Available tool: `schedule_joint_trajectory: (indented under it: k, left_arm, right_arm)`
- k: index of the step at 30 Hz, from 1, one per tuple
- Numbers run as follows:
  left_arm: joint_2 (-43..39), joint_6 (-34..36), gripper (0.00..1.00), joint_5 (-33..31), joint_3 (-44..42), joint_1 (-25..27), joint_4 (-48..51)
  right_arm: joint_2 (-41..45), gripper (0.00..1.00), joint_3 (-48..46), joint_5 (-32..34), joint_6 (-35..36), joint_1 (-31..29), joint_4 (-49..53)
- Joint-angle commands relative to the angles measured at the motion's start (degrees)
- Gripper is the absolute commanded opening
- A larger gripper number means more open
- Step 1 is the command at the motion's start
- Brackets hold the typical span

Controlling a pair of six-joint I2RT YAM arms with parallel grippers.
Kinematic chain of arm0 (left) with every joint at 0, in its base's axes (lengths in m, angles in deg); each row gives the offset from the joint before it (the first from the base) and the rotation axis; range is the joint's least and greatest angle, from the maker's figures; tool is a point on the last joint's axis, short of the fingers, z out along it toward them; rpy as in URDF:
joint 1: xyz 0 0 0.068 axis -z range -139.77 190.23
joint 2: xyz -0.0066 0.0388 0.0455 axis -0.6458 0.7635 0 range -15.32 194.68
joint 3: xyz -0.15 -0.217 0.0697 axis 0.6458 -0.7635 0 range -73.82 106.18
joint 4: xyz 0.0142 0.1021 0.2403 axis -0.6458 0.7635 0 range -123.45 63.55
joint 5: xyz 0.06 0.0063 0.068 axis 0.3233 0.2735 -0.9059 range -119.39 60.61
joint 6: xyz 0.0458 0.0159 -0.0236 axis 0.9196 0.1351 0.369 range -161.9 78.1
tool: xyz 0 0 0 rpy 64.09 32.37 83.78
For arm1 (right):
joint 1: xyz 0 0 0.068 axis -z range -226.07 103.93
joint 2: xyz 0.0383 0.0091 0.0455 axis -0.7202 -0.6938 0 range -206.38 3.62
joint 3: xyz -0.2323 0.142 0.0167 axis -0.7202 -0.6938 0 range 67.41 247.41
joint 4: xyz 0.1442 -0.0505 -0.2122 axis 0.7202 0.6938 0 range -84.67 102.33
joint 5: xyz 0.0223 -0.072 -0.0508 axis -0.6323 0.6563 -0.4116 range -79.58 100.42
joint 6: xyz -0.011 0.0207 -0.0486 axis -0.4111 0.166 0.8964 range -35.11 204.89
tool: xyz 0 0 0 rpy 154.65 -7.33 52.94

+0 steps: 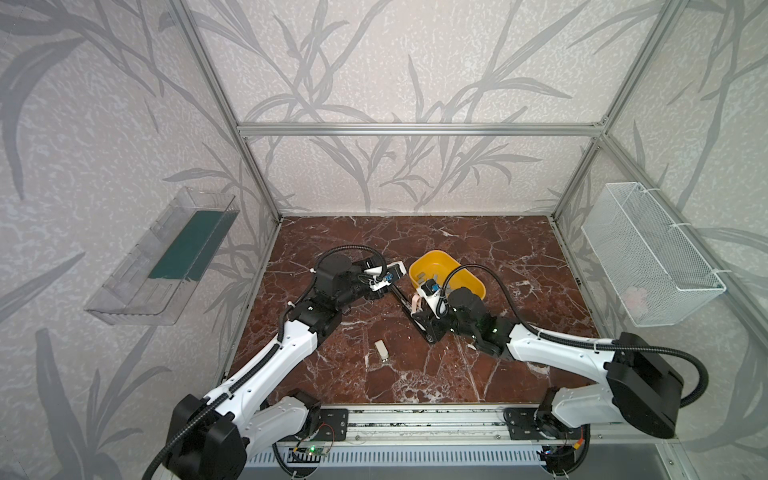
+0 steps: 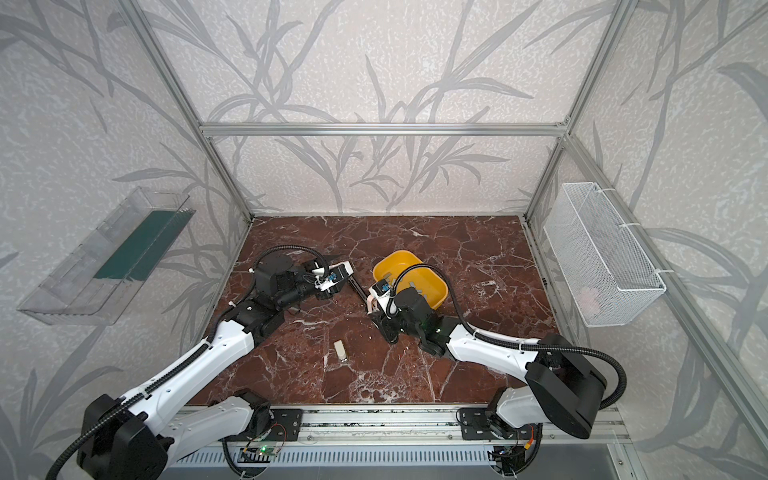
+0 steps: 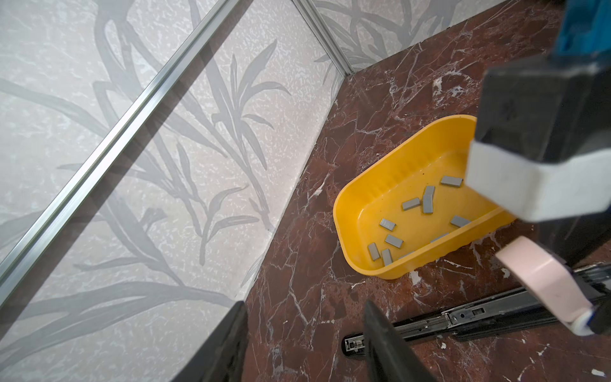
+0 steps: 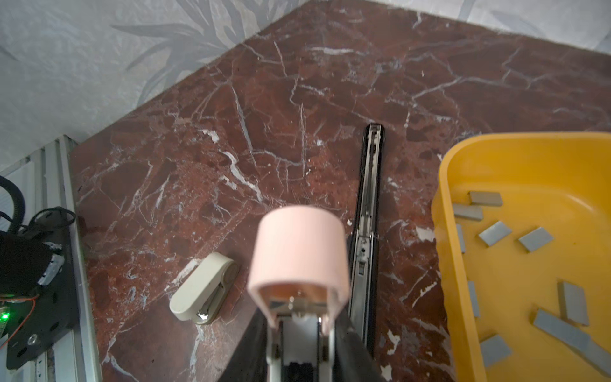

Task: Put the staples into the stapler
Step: 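Lower the opened pink stapler to the table with the right gripper while the left withdraws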

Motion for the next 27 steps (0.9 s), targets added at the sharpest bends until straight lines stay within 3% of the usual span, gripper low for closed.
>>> schedule_joint_trajectory:
  k: [1,11,20,27]
  left_arm:
    - [0.38,2.73,0.56,0.66,-0.57,-0.13,0.10]
    - [0.38,3.89,0.56,-0.75,-0.57,-0.13,1.04]
    - [2.10,4.25,0.56,-8.01,0.25,-1.08,0.52]
    - [2.54,4.78,0.56,-6.56,0.69,-1.27,1.73]
  right_arm:
    - [-1.60,0.00,3.04,0.78,-1.85,-0.56,4.01]
    - [-7.42,0.00,8.12,4.26,0.34,-5.98,8.93]
    - [-13.96,0.00,12.79,6.45,-1.18,-9.75,13.51]
    - [-20.36,0.00,16.99,5.61,-1.71,-10.08,17.41]
